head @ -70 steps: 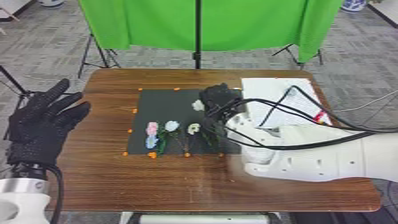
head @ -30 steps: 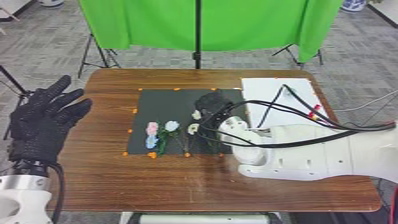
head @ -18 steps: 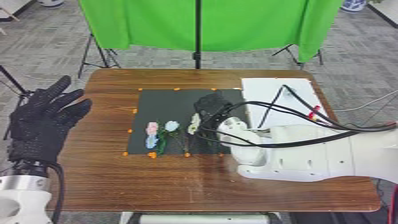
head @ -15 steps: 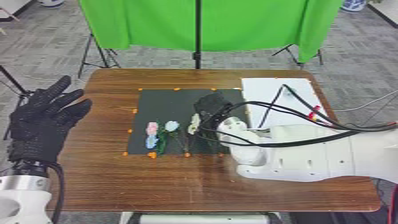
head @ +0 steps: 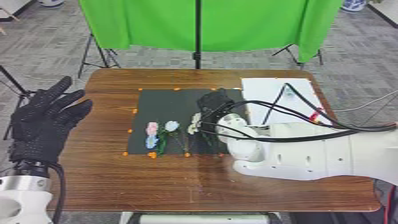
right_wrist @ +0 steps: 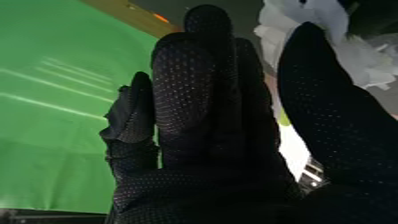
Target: Arrange flowers
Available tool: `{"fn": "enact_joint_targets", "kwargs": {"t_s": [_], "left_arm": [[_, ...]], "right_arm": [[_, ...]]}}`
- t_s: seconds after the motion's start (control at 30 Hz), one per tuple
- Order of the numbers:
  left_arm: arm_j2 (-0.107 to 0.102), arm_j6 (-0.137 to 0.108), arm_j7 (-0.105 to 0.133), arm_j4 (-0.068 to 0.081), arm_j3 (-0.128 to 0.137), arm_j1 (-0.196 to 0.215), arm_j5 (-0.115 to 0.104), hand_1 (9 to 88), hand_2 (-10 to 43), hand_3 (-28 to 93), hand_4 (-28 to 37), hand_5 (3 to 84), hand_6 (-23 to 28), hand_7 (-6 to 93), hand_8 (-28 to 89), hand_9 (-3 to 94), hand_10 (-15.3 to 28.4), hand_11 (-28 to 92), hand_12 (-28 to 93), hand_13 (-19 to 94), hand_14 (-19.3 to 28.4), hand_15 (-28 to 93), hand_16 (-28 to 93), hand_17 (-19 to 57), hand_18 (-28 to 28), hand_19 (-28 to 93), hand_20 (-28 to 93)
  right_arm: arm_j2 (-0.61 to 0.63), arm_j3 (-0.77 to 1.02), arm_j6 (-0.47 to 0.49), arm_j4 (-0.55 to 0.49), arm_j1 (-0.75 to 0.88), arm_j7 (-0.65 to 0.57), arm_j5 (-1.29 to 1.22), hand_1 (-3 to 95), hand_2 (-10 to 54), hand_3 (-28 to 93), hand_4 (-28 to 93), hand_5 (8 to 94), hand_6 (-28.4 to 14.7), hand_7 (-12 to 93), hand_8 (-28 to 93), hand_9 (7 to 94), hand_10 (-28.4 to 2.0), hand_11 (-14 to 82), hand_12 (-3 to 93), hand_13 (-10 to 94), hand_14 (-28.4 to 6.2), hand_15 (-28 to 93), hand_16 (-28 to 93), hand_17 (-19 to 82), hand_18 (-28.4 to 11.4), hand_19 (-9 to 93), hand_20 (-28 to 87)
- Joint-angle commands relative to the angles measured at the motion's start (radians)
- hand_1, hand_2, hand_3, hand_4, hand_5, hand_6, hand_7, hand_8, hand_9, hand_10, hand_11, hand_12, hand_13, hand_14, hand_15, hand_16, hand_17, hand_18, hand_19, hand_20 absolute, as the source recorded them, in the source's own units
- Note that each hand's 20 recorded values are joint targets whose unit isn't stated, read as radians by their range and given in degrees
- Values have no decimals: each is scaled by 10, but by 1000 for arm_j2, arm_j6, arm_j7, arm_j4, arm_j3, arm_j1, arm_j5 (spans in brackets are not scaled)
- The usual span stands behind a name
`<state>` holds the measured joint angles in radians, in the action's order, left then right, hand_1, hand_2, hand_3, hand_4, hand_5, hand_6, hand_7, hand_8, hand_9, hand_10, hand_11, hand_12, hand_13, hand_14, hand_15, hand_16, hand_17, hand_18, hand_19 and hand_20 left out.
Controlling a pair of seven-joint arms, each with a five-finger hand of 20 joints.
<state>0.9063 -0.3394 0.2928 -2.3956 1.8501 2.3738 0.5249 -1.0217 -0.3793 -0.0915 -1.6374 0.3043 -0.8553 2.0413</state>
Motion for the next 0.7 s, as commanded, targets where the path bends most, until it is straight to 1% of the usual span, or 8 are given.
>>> {"fn": "enact_joint_targets", "kwargs": {"t_s": [0.03, 0.17, 0.37, 0.43, 0.5, 0.57, 0.63, 0.7], "left_arm": [[8, 1, -13, 6, -9, 4, 7, 212, 97, 772, -283, 354, 98, 126, -87, 302, 199, 276, 102, 247, 282, 575, -119, -51, 258, 679, 146], [10, 1, -11, 4, -7, 9, 7, 212, 97, 773, -283, 353, 98, 126, -87, 303, 199, 276, 101, 247, 283, 575, -119, -51, 257, 679, 146], [10, 7, -22, 8, -12, -2, 11, 212, 97, 772, -283, 353, 98, 125, -87, 303, 199, 277, 101, 247, 283, 575, -119, -51, 257, 679, 146], [9, 5, -23, 8, -14, -3, 8, 212, 97, 772, -283, 353, 98, 126, -87, 303, 199, 276, 101, 247, 283, 575, -118, -51, 258, 679, 146], [9, 8, -25, 8, -13, -3, 13, 213, 98, 771, -283, 354, 98, 126, -87, 303, 199, 275, 101, 247, 283, 575, -118, -51, 258, 679, 146], [9, 7, -29, 10, -15, -8, 11, 213, 99, 769, -283, 354, 97, 126, -87, 303, 199, 275, 101, 247, 283, 575, -118, -51, 258, 679, 146], [11, 11, -33, 9, -12, -6, 13, 213, 99, 770, -283, 353, 97, 127, -87, 303, 199, 275, 101, 248, 283, 574, -119, -51, 258, 680, 146], [12, 8, -31, 8, -12, -5, 14, 213, 99, 770, -283, 353, 98, 127, -87, 303, 199, 274, 101, 247, 283, 575, -118, -51, 258, 680, 146]], "right_arm": [[-2, 38, 45, 9, 4, -33, -2, 405, -95, 811, -283, 595, 0, 164, -132, 743, -115, 283, 197, 695, -68, 717, 162, 331, -200, 932, 331], [0, 37, 44, 8, -5, -35, 0, 410, -95, 813, -283, 590, -4, 161, -131, 738, -119, 282, 193, 692, -71, 719, 162, 330, -202, 932, 334], [1, 45, 38, -1, -3, -29, -1, 411, -95, 814, -283, 582, -6, 158, -128, 733, -121, 283, 190, 688, -72, 722, 159, 328, -203, 932, 335], [1, 48, 38, -5, 0, -26, 6, 412, -95, 815, -283, 578, -6, 158, -128, 730, -121, 283, 189, 688, -72, 722, 158, 328, -203, 932, 336], [-1, 43, 29, -7, -2, -29, 7, 411, -95, 816, -283, 577, -7, 159, -128, 728, -122, 284, 188, 688, -72, 722, 158, 327, -204, 932, 336], [3, 54, 46, -17, 5, -30, 1, 410, -95, 818, -283, 576, -7, 157, -128, 726, -124, 286, 185, 687, -72, 723, 158, 327, -204, 932, 336], [3, 51, 50, -18, 7, -27, 12, 406, -95, 816, -283, 571, -8, 156, -127, 722, -126, 291, 180, 686, -72, 723, 158, 325, -205, 932, 335], [0, 39, 51, -19, -1, -41, 10, 397, -95, 808, -283, 568, -10, 154, -127, 720, -127, 294, 175, 685, -73, 723, 158, 325, -206, 932, 335]]}}
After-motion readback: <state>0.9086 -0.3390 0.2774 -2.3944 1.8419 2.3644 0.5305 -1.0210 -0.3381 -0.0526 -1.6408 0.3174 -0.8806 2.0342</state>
